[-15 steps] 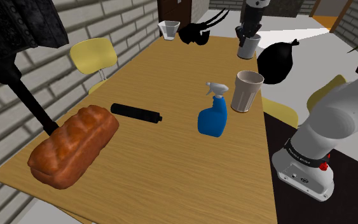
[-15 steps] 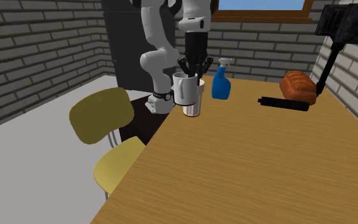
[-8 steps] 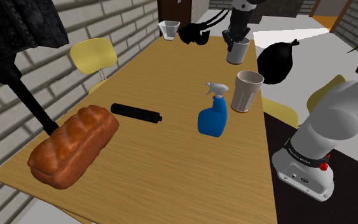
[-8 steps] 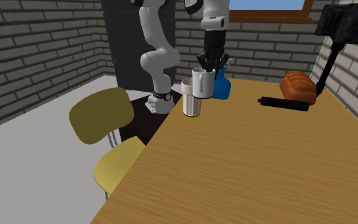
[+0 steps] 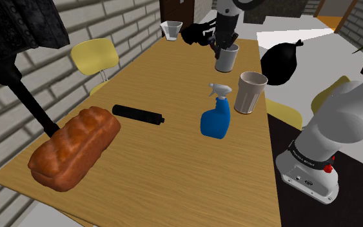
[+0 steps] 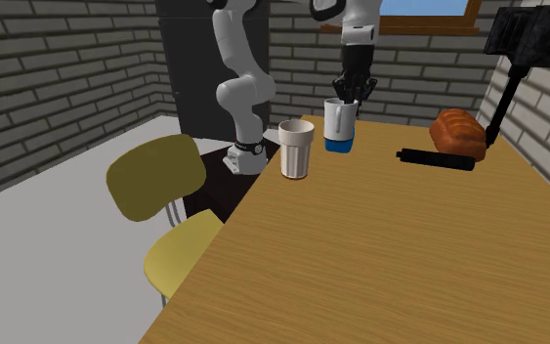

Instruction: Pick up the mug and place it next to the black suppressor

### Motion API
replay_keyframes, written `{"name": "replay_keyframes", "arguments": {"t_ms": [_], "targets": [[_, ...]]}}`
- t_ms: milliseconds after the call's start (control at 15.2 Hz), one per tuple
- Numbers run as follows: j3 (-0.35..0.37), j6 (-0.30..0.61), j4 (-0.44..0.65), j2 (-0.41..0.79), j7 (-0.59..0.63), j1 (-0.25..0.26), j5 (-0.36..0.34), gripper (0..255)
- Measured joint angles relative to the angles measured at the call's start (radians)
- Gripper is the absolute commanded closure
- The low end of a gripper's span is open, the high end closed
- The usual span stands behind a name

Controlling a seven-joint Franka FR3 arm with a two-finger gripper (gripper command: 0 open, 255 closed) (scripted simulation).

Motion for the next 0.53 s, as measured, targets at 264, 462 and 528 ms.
{"name": "replay_keyframes", "arguments": {"t_ms": [264,462,528], "targets": [[0.075,-0.021,0.044,0.032,0.100,0.035,0.016,255],[0.128,-0.025,0.080,0.072,0.173,0.058,0.022,255],[0.149,-0.023,0.092,0.088,0.202,0.067,0.023,255]]}}
